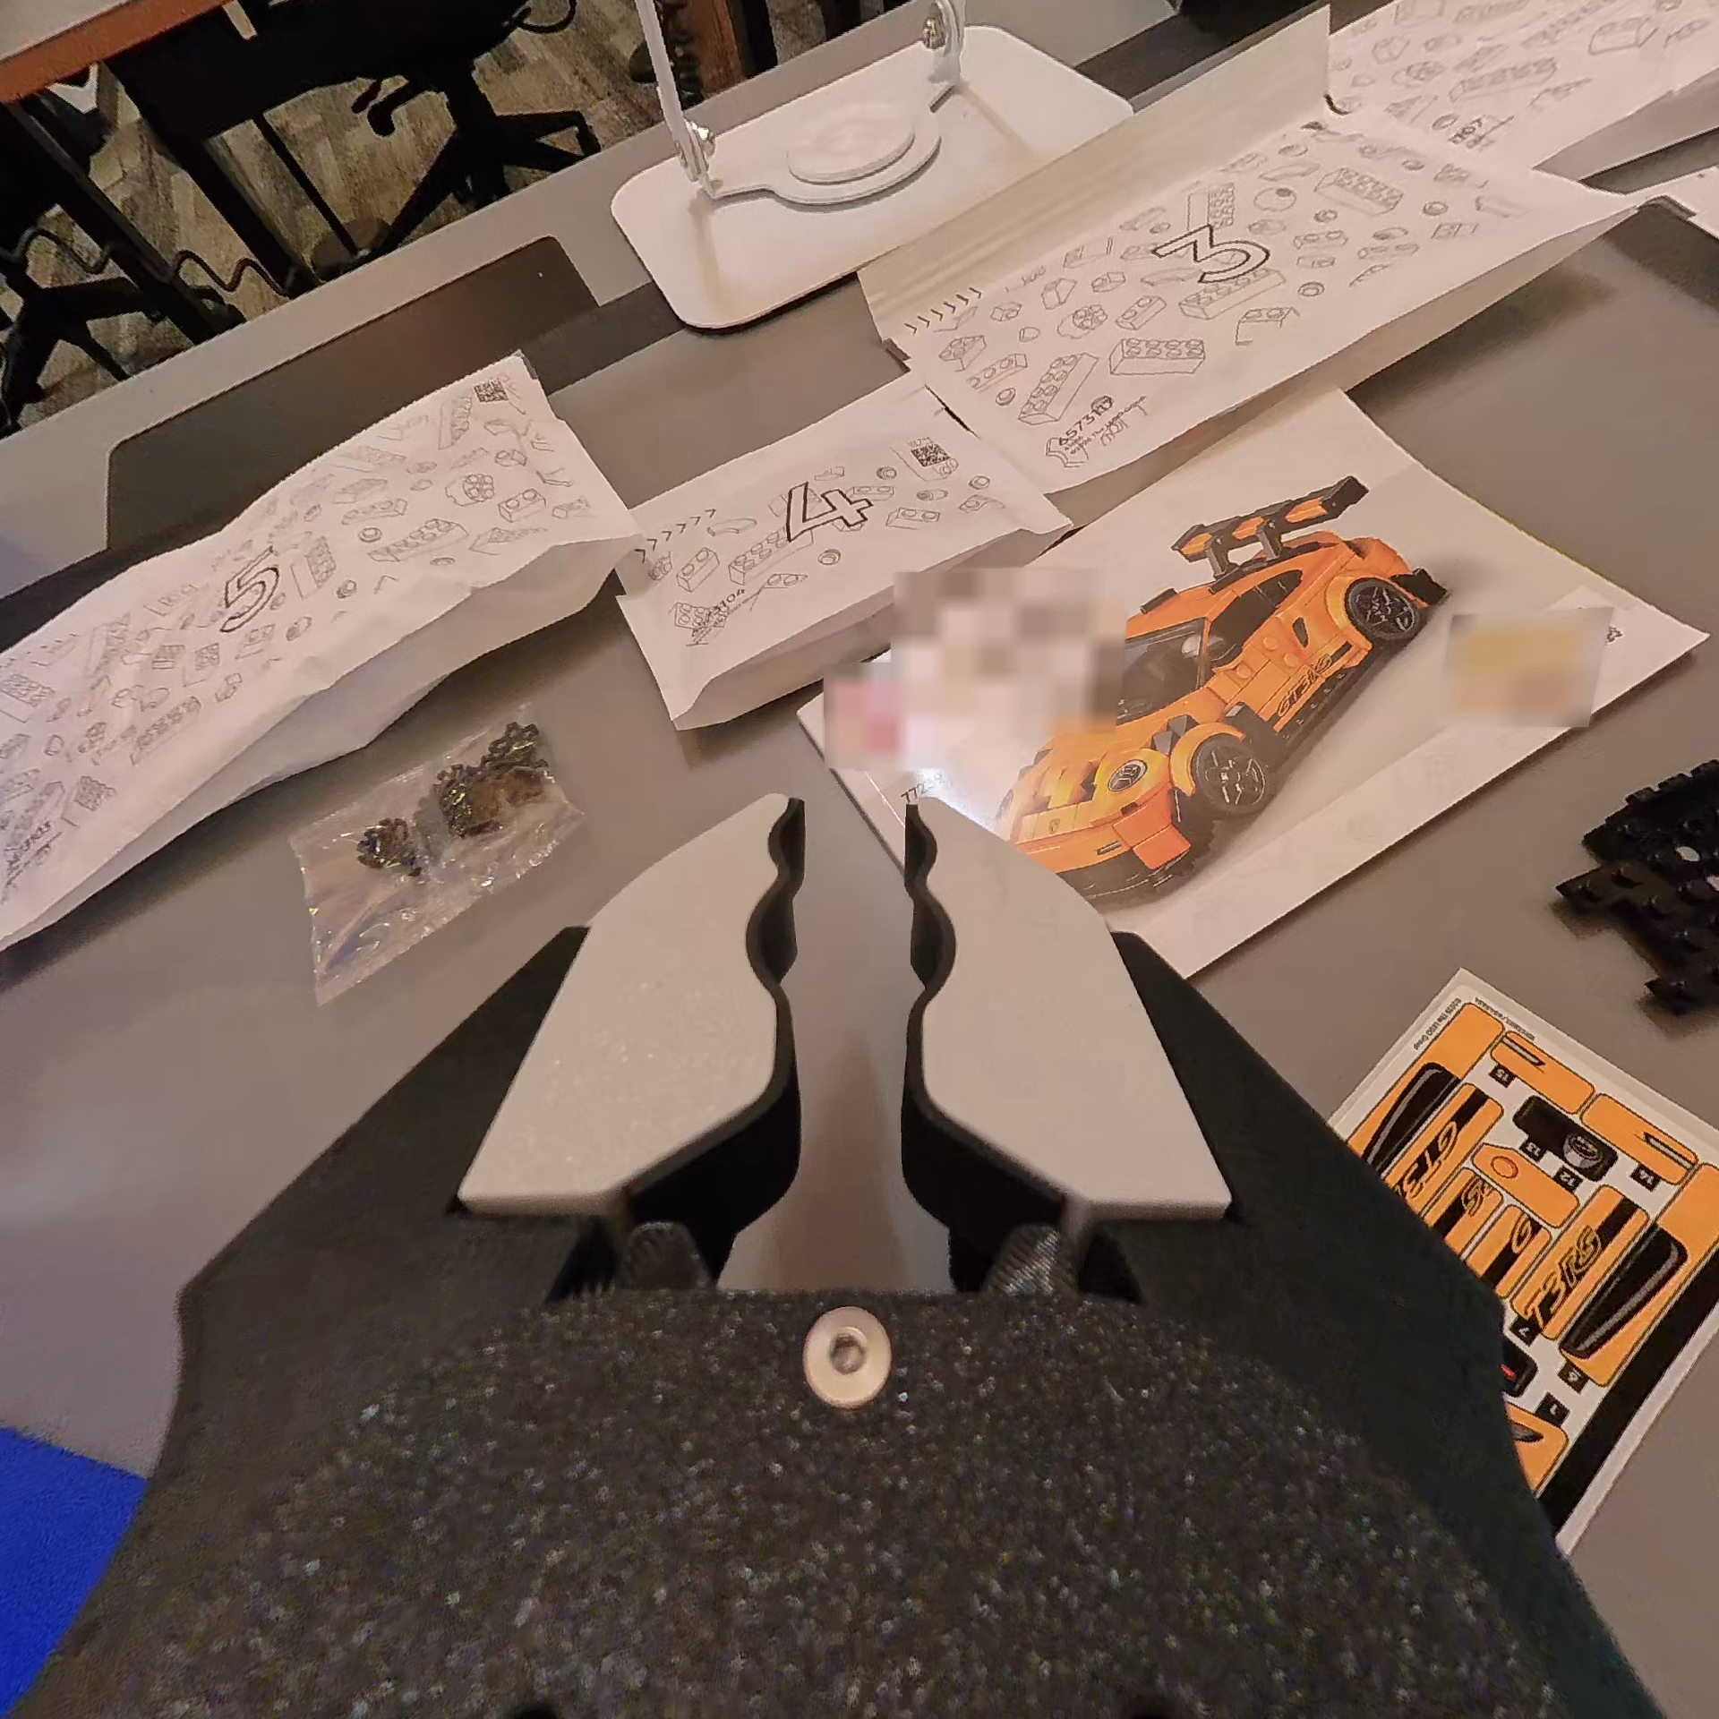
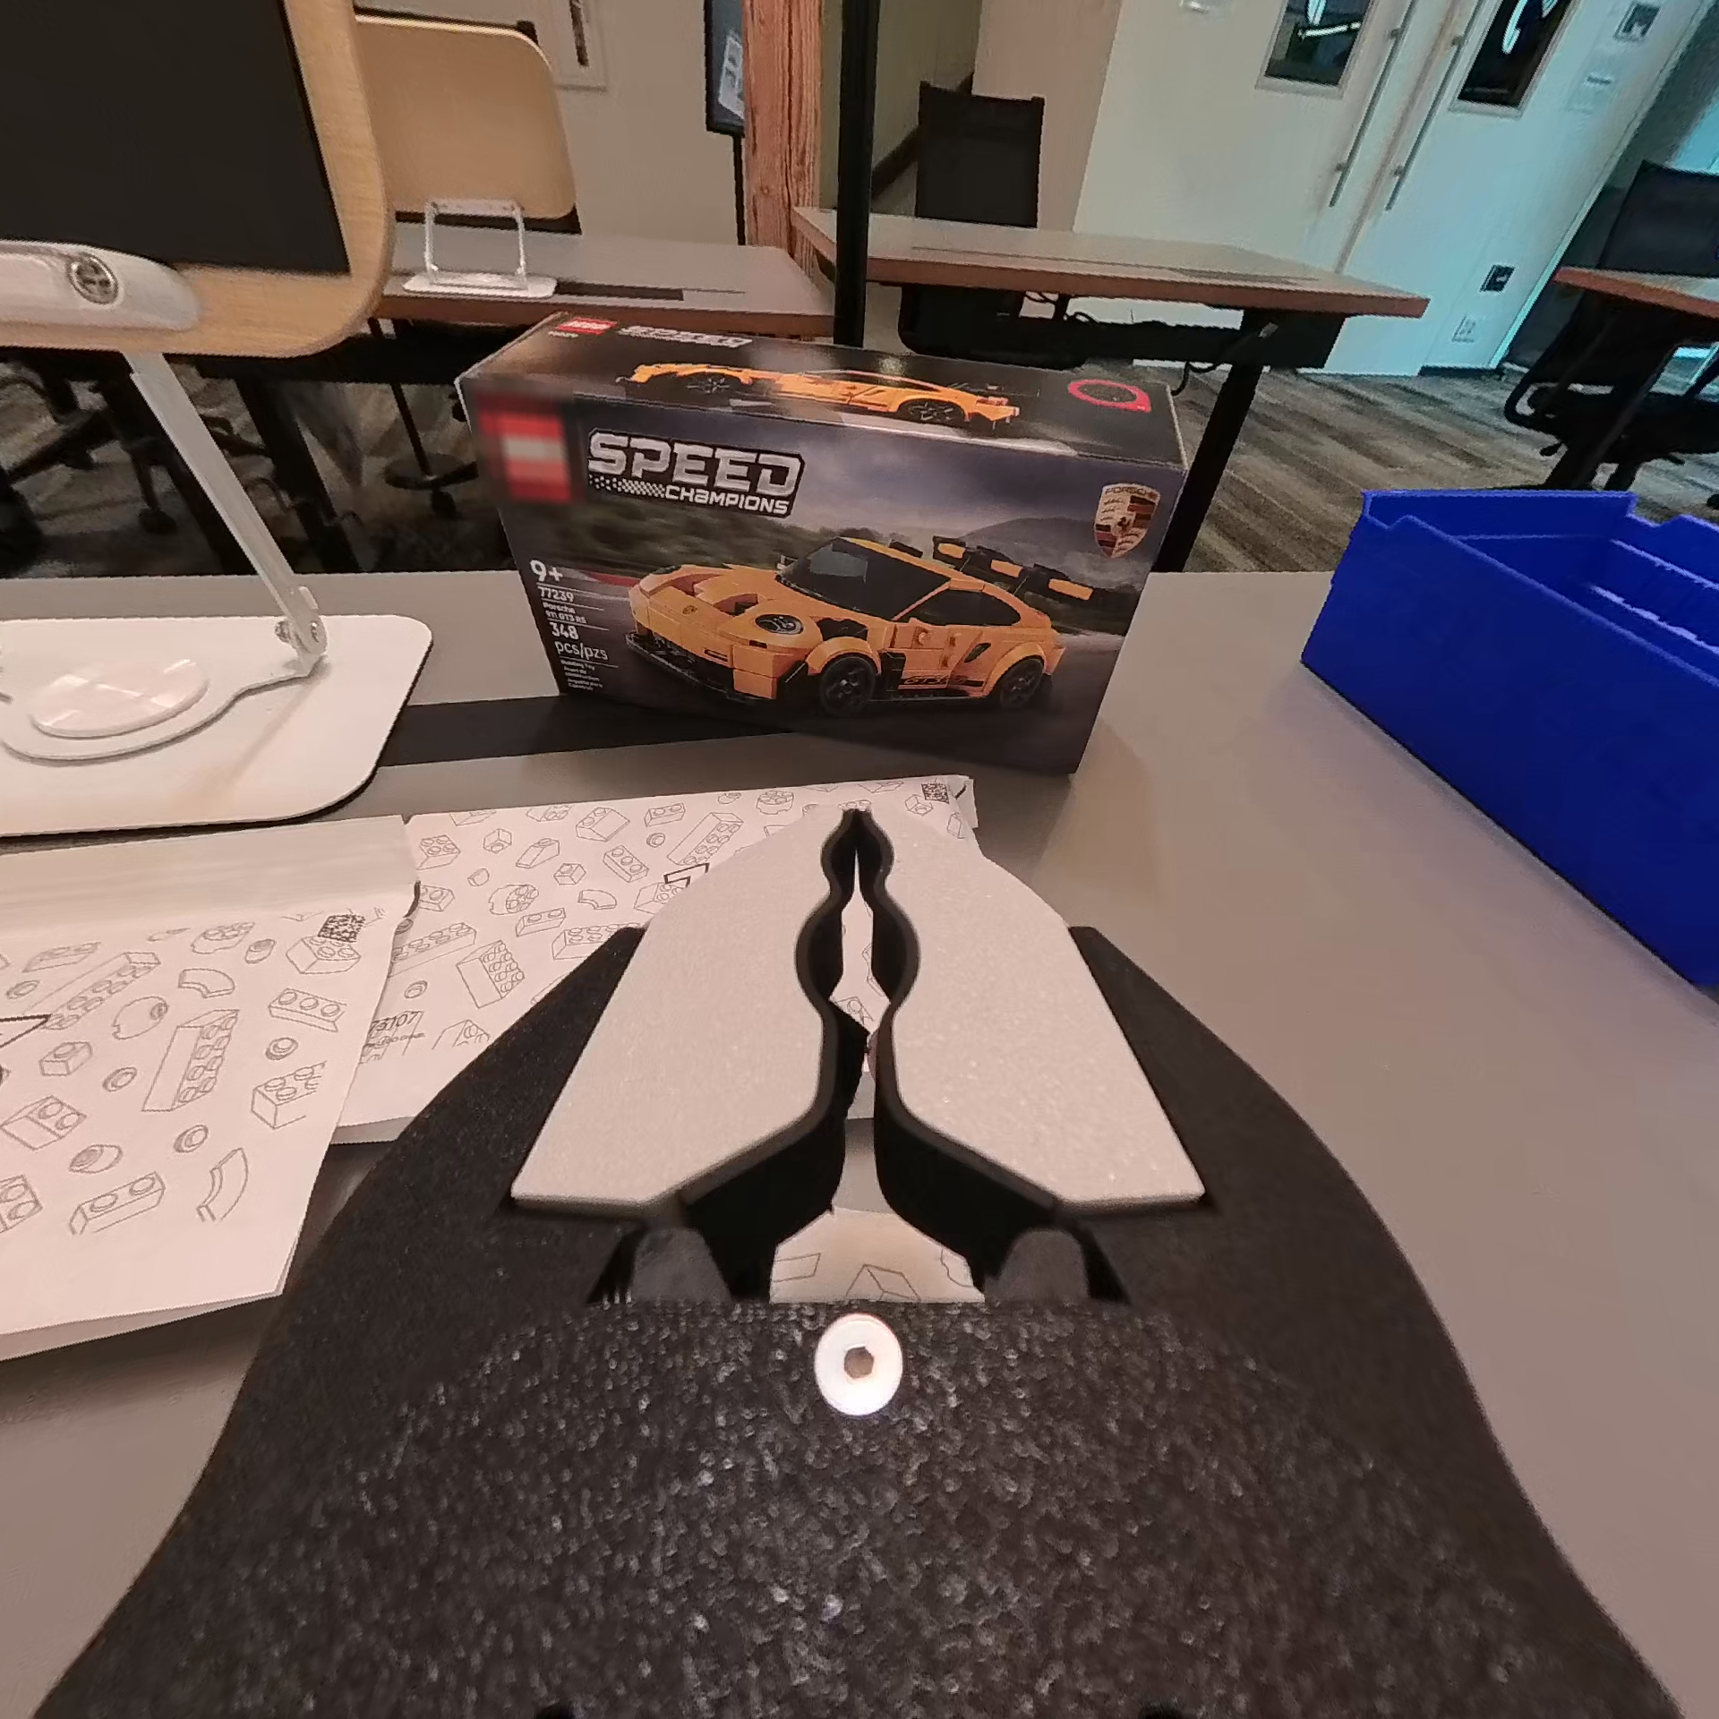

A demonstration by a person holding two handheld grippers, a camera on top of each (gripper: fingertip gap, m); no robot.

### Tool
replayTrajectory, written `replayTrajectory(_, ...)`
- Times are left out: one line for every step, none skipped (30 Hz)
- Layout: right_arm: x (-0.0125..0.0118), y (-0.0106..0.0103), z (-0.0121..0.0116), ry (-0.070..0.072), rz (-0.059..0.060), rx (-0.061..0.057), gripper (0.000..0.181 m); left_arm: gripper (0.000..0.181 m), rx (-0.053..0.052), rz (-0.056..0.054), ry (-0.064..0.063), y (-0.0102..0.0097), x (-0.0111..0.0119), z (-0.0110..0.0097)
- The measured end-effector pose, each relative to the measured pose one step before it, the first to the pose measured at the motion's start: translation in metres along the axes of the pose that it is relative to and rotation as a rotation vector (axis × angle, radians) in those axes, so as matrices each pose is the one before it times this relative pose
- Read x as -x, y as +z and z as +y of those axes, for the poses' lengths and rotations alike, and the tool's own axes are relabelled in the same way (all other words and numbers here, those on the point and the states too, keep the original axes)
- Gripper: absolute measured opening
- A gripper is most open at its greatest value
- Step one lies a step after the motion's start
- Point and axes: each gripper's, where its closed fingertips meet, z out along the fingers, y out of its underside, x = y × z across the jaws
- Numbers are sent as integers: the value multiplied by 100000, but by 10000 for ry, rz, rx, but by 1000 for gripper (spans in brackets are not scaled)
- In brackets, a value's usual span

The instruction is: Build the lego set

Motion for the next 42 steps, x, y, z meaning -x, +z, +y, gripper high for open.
replayTrajectory(3,13,57,2,6,8,0,20,-2,3,-3,-4,1,2)
replayTrajectory(-4,-5,-2,0,12,-38,0,20,5,2,-11,2,-12,14)
replayTrajectory(29,-30,-42,-18,-8,-85,0,20,14,21,-11,12,-34,41)
replayTrajectory(52,-14,-30,-28,-15,-87,0,20,12,26,-11,7,-61,38)
replayTrajectory(6,-80,-206,-33,27,-230,0,20,0,11,-13,27,-37,28)
replayTrajectory(-61,-154,-370,-45,56,-356,0,20,0,15,-3,32,-52,34)
replayTrajectory(-77,-192,-451,-28,62,-399,0,20,17,17,-5,38,-52,32)
replayTrajectory(41,-217,-565,-62,-13,-481,0,20,6,16,0,39,-68,18)
replayTrajectory(7,-112,-199,-104,38,-182,0,20,4,23,7,30,-69,-1)
replayTrajectory(60,-42,-63,-55,0,-65,0,20,5,30,7,17,-83,-5)
replayTrajectory(55,-38,-24,8,-15,-40,0,19,0,16,1,15,-62,-6)
replayTrajectory(26,-16,88,18,-6,53,0,19,2,15,5,9,-42,-9)
replayTrajectory(-21,-1,87,41,10,41,0,19,2,9,3,10,-23,-8)
replayTrajectory(14,7,98,51,-14,50,0,19,14,9,5,1,-30,18)
replayTrajectory(-1,4,64,13,-2,41,0,19,4,1,8,2,-12,11)
replayTrajectory(-29,-8,53,-22,20,35,0,19,-2,-5,9,-17,-1,-5)
replayTrajectory(-15,-7,13,-1,4,17,0,19,-1,-3,5,-17,-6,-5)
replayTrajectory(-12,-2,25,9,1,18,0,19,-2,0,-3,-10,11,7)
replayTrajectory(-33,11,59,8,3,37,0,19,6,-1,-7,1,8,19)
replayTrajectory(-19,17,58,14,4,21,0,19,2,-2,-3,10,6,9)
replayTrajectory(-27,2,37,10,5,11,0,19,6,1,-2,-10,-10,10)
replayTrajectory(-7,1,30,3,-5,15,0,19,3,-1,6,3,-14,-3)
replayTrajectory(-4,-25,-14,-1,6,-4,0,19,-3,-2,14,-10,-26,-28)
replayTrajectory(3,-17,20,0,4,16,0,19,-5,-3,10,-21,-24,-10)
replayTrajectory(0,6,64,11,0,50,0,19,7,1,5,-5,-17,-7)
replayTrajectory(-19,-3,73,14,2,48,0,19,2,-1,1,3,-14,8)
replayTrajectory(-7,-10,76,3,-7,51,0,19,11,10,-1,4,-8,20)
replayTrajectory(-25,-38,82,-14,9,71,0,19,12,-1,3,-8,-1,2)
replayTrajectory(-21,-70,68,-13,2,82,0,19,-1,-11,6,-17,6,-4)
replayTrajectory(-7,-99,42,10,-16,73,0,19,-4,-4,-2,-25,13,-9)
replayTrajectory(33,-93,131,0,-35,132,0,19,10,0,-8,-17,12,-1)
replayTrajectory(-15,-120,144,-19,7,109,0,19,20,-5,-2,4,27,19)
replayTrajectory(-92,-158,146,-41,71,108,0,19,44,2,-7,15,15,79)
replayTrajectory(-108,-156,257,-29,80,199,0,19,91,21,-29,51,-15,144)
replayTrajectory(-72,-138,326,3,63,250,0,20,116,38,-39,62,-33,194)
replayTrajectory(-38,-141,350,10,52,238,0,20,58,36,-15,51,-48,123)
replayTrajectory(-27,-140,328,-11,47,185,0,21,21,22,4,19,-40,62)
replayTrajectory(27,-132,259,-39,24,120,0,21,12,0,14,-3,-15,32)
replayTrajectory(40,-89,259,-44,11,129,0,21,12,-12,16,-10,0,11)
replayTrajectory(89,-81,128,-4,-45,63,0,21,24,-11,2,1,30,33)
replayTrajectory(84,-77,17,14,-50,9,0,21,13,-4,-5,14,23,17)
replayTrajectory(35,-104,-38,-9,-27,8,0,21,8,-9,-11,25,46,9)
